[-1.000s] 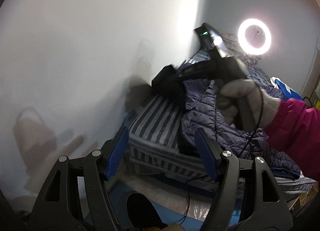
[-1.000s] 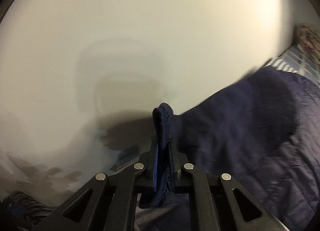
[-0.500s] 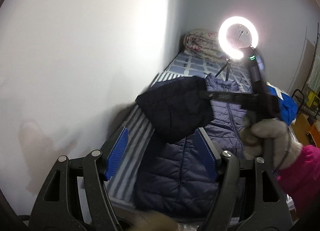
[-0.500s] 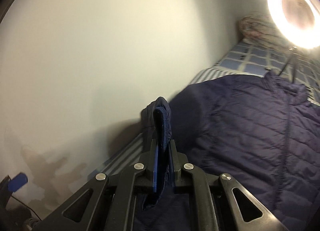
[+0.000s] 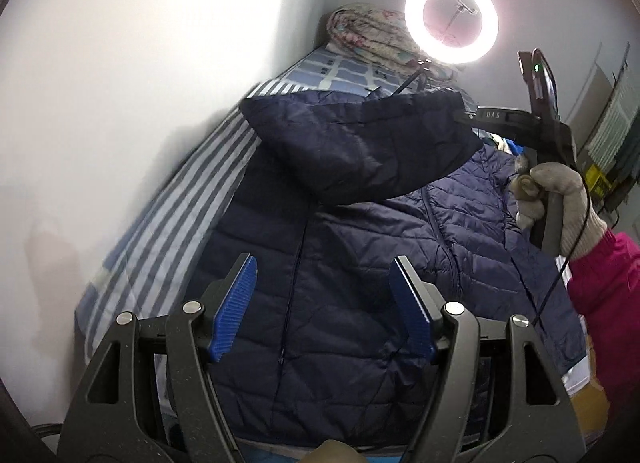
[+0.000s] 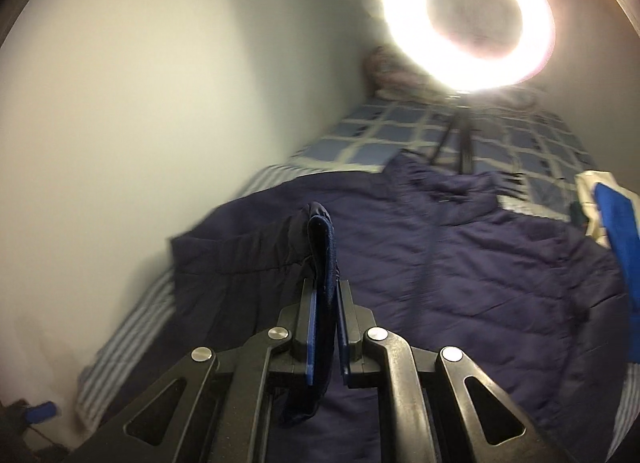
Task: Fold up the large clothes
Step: 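Fold the held side across the jacket back, then open the right tool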
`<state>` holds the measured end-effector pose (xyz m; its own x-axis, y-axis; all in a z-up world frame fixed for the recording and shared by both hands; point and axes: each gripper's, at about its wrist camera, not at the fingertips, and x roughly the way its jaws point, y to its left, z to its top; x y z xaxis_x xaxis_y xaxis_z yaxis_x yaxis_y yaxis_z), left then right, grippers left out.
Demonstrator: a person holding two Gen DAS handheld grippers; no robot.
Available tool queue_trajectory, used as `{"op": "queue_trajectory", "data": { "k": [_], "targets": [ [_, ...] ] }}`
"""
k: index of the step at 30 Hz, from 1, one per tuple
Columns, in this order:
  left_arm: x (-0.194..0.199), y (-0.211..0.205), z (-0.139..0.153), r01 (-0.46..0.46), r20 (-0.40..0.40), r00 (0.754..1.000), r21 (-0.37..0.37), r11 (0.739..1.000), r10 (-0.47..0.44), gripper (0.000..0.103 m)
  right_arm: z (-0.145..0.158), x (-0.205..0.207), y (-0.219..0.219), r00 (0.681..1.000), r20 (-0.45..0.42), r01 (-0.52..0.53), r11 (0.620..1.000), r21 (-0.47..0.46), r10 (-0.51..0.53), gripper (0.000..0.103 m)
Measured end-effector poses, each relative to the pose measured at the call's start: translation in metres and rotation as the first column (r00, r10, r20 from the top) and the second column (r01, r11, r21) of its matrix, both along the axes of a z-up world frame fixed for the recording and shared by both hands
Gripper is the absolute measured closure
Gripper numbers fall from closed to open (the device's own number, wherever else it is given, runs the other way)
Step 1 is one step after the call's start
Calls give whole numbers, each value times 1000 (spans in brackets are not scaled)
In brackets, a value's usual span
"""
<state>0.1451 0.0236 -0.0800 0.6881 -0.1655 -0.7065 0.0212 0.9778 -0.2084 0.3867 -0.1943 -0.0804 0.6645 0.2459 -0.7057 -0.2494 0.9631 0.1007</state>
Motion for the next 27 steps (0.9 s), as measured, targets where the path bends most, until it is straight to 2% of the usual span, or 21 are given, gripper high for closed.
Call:
{"op": "queue_trajectory", "data": {
  "k": [3,9,15,20,24,27],
  "targets": [
    [2,-8,7,14,26,1000,49,999,-16,32,-9,14,-42,998,20,64,998,-7,-64,96],
    [17,-18,4,16,20,1000,38,999,-17,32,-54,39,-110,980,-29,199,980,-27,-199,96],
    [26,-31,-1,30,19,999,59,998,-31,32,-86,63,-133,966,-56,245,965,-90,-251,96],
    [29,-38,-2,40,16,999,59,997,-41,32,-94,78,-160,944,-83,313,946,-81,-320,96],
    [27,-40,0,47,24,999,62,997,-48,32,-103,86,-159,942,-102,306,944,-119,-318,96],
    [26,-41,1,48,25,998,65,997,-50,32,-110,88,-155,939,-123,302,942,-150,-321,89]
  ]
}}
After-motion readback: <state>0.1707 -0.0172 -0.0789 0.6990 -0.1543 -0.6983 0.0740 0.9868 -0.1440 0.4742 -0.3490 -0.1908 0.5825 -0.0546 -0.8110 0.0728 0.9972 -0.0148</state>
